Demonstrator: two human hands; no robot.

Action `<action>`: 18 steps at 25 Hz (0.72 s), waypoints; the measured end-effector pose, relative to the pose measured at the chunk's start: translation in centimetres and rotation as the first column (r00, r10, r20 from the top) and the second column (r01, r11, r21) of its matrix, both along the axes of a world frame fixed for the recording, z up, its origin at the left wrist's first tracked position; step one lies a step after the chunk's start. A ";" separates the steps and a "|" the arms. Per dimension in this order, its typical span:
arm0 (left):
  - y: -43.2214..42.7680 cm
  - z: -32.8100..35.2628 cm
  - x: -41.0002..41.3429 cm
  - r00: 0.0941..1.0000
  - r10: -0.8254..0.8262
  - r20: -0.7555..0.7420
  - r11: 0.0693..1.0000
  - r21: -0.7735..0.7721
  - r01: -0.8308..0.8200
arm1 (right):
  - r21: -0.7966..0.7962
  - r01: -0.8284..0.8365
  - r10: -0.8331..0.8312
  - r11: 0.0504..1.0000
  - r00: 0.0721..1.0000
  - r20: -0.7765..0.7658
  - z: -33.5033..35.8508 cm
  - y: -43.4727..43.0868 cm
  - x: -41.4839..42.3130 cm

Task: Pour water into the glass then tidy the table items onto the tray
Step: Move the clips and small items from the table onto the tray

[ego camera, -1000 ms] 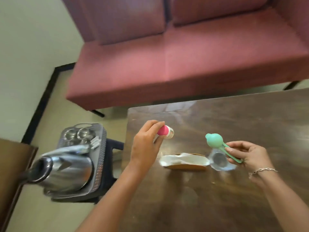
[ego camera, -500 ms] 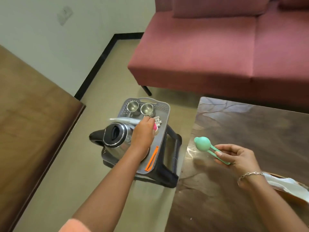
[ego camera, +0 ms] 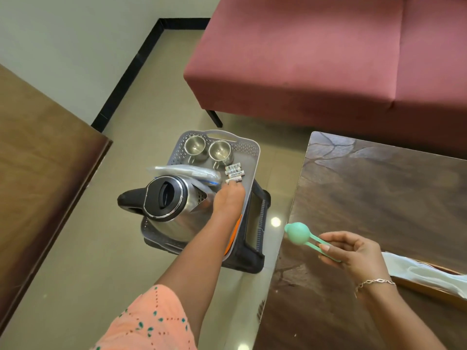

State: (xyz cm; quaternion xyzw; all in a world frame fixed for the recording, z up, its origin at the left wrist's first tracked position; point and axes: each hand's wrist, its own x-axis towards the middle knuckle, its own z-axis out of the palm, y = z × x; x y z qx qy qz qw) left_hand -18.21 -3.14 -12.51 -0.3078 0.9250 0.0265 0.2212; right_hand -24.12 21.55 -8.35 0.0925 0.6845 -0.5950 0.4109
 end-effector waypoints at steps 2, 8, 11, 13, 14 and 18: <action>0.0 -0.6 0.7 0.999 -0.026 0.020 0.998 -0.054 0.027 | 0.010 -0.002 0.002 1.000 1.000 -0.002 -0.2 -0.6 -0.4; -1.0 -2.0 1.4 0.997 -0.074 0.024 0.996 -0.038 0.075 | 0.123 -0.154 0.176 0.980 0.965 -0.195 0.7 -5.5 -2.7; -0.6 -2.2 2.1 0.995 -0.097 0.025 0.995 -0.021 0.098 | 0.282 -0.256 0.356 0.924 0.847 -0.396 1.4 -9.3 -4.4; -0.4 -2.1 2.5 0.997 -0.080 0.022 0.995 -0.061 0.082 | 0.359 -0.314 0.462 0.879 0.750 -0.474 2.0 -12.5 -5.3; -0.3 -2.3 2.7 0.997 -0.080 0.013 0.995 -0.055 0.081 | 0.389 -0.344 0.510 0.855 0.700 -0.501 2.2 -14.3 -5.8; 0.9 -1.9 4.5 0.998 -0.057 -0.024 0.998 -0.027 0.057 | 0.576 -0.474 0.745 0.666 0.405 -0.529 1.1 -21.2 -7.1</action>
